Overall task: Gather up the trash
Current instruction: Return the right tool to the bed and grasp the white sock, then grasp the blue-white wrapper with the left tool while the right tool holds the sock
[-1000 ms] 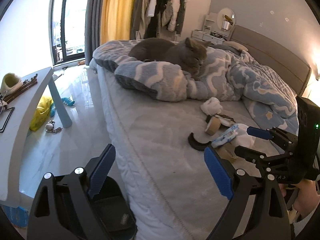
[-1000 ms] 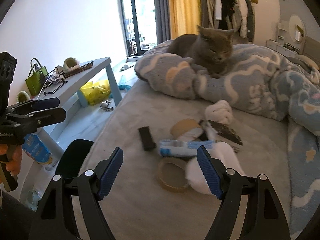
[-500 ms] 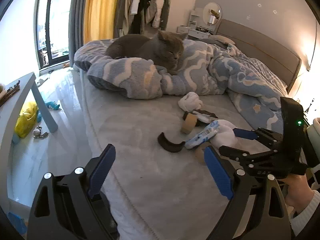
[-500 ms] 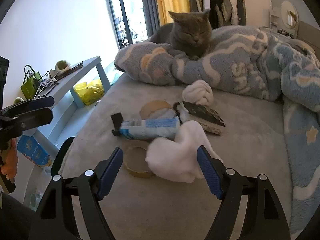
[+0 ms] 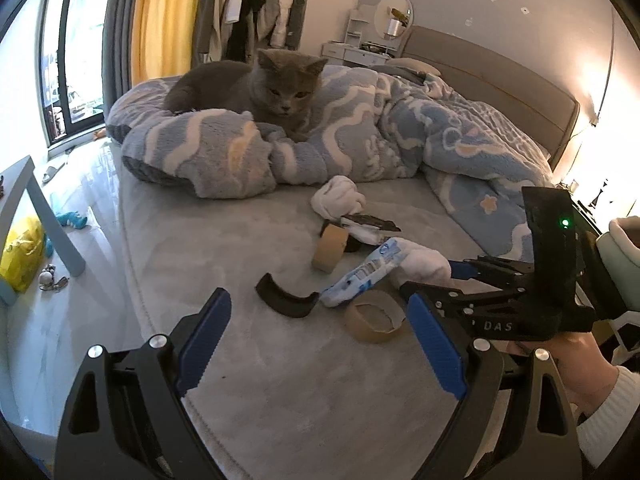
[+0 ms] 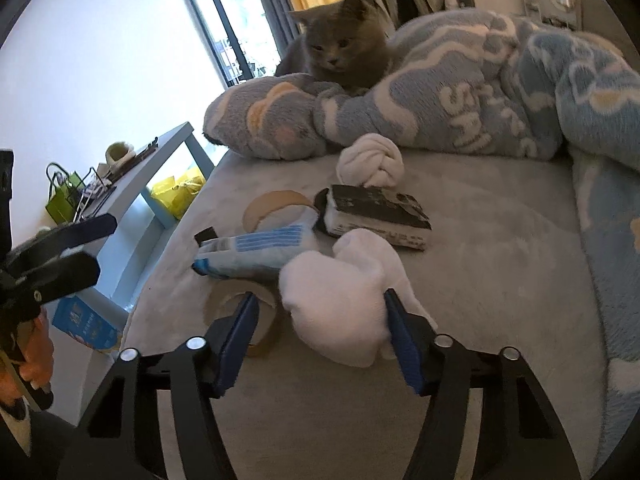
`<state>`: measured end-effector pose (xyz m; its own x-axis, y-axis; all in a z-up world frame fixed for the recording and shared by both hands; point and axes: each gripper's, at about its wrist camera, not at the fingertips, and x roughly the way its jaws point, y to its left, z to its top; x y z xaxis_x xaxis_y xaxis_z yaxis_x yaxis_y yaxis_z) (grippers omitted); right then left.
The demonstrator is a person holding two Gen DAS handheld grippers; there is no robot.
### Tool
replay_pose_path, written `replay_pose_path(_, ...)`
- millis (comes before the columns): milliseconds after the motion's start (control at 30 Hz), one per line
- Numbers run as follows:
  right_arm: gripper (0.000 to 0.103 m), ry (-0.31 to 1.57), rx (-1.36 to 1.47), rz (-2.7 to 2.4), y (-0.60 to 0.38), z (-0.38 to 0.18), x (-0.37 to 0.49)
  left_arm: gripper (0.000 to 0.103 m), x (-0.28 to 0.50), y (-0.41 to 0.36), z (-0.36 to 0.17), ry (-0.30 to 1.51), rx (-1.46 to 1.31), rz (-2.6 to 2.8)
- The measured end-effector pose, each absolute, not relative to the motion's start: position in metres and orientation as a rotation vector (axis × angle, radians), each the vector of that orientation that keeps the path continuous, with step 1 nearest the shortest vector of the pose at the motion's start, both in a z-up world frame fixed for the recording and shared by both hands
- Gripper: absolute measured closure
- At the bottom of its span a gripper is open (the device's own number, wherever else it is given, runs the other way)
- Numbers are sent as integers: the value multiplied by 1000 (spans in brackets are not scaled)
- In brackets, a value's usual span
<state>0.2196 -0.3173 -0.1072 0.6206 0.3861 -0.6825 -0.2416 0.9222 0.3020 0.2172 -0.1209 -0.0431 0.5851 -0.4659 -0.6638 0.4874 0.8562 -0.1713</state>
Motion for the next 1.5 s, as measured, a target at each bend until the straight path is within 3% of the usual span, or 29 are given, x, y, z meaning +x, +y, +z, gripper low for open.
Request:
replay_pose_path(200, 65, 836, 220, 337, -333, -111, 224, 11, 222, -138, -51, 777, 70, -584)
replay_pose_path(300, 67, 834, 218, 348, -336, -108, 223, 12, 227, -147, -55, 781, 80, -595)
replay_pose_path(900, 68, 812, 246, 338, -376, -100, 220, 28, 243, -195, -79, 804, 177, -625)
replay_pose_path(1500, 68, 802, 271, 319, -392, -97, 223, 57, 256, -206, -95, 838, 216, -636)
